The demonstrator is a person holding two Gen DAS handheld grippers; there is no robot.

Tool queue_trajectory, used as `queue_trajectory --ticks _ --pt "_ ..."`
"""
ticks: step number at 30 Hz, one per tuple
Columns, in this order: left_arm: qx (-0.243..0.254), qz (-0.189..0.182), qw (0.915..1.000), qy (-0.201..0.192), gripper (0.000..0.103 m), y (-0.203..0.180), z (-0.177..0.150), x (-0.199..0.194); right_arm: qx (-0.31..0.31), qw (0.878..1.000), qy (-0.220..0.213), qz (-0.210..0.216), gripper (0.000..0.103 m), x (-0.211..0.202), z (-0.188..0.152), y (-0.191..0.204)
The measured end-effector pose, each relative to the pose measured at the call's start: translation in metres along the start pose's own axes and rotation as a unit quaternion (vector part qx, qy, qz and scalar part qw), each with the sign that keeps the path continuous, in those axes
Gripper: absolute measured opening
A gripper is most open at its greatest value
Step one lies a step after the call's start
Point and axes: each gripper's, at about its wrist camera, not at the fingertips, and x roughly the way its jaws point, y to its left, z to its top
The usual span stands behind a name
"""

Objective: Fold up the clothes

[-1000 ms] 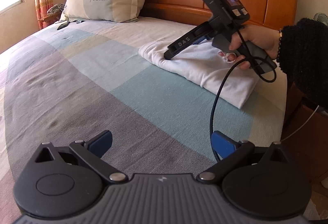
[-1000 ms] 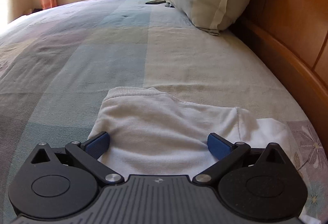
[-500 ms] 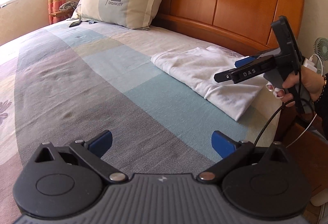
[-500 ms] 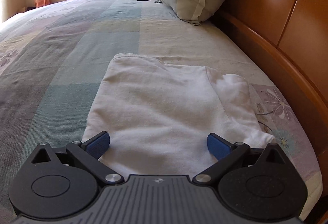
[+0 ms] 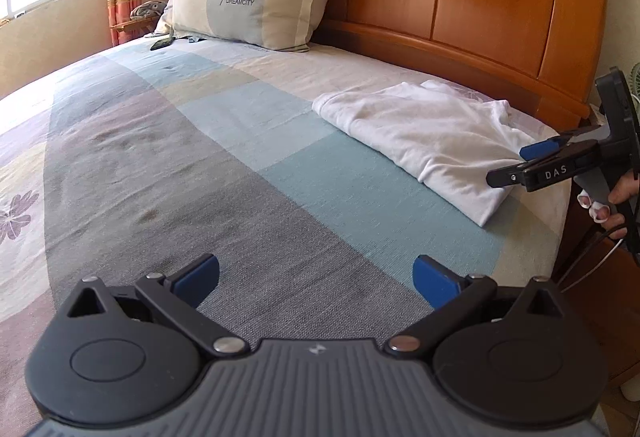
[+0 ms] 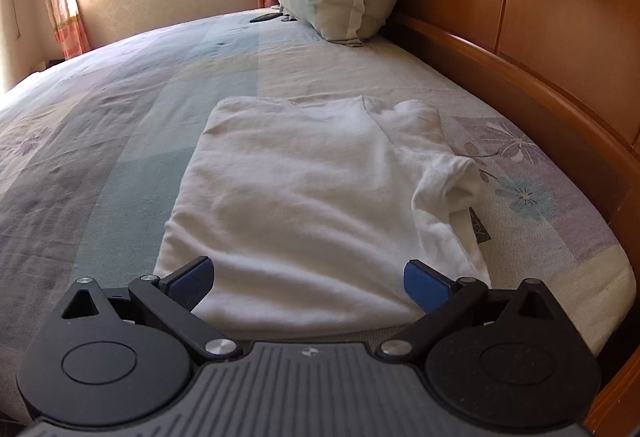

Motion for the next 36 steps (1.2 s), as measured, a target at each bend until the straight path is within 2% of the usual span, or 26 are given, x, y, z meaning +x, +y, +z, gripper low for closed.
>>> queue_trajectory --ticks 4,6,9,13,18,22,27,29,32,34,36 --pt "0.012 0.014 0.9997 -0.017 0.102 -0.001 -0.003 -0.004 -0.004 1.0 -0.005 -0.004 0.103 -0.003 0.001 0.001" --pt "0.011 0.013 0.9997 -0.02 0.102 -0.002 -0.002 -0.005 -0.004 0.999 -0.043 0.003 0.103 -0.009 0.016 0.0" --pt "0.011 0.018 0.9996 -0.019 0.102 -0.001 -0.001 -0.005 -0.003 0.998 -0.059 0.001 0.103 0.003 0.038 -0.006" --pt "0.014 0.028 0.9994 -0.017 0.102 0.001 -0.001 -0.006 0.046 0.999 -0.009 -0.019 0.103 0.046 0.036 -0.035" --pt "0.014 0.039 0.999 -0.016 0.102 0.003 0.0 -0.004 0.056 0.997 -0.049 -0.001 0.103 0.026 0.043 -0.031" --pt "0.019 0.041 0.9988 -0.02 0.102 -0.003 -0.001 -0.007 0.04 0.997 -0.071 0.014 0.103 0.034 0.069 -0.022" --pt "0.02 0.047 0.9985 -0.02 0.102 0.002 -0.003 -0.008 0.066 0.997 -0.032 0.014 0.103 0.09 0.081 -0.034" --pt "0.02 0.049 0.9984 -0.02 0.102 0.004 -0.003 -0.009 0.054 0.998 -0.021 -0.005 0.103 0.104 0.078 -0.037" --pt "0.017 0.052 0.9983 -0.021 0.102 0.007 -0.004 -0.008 0.068 0.997 -0.02 -0.017 0.103 0.098 0.084 -0.037" --pt "0.015 0.053 0.9983 -0.021 0.102 0.006 -0.003 -0.006 0.074 0.996 -0.048 0.008 0.103 0.084 0.086 -0.031" --pt "0.016 0.05 0.9984 -0.021 0.102 0.005 -0.004 -0.006 0.059 0.997 -0.047 0.029 0.103 0.082 0.084 -0.022"
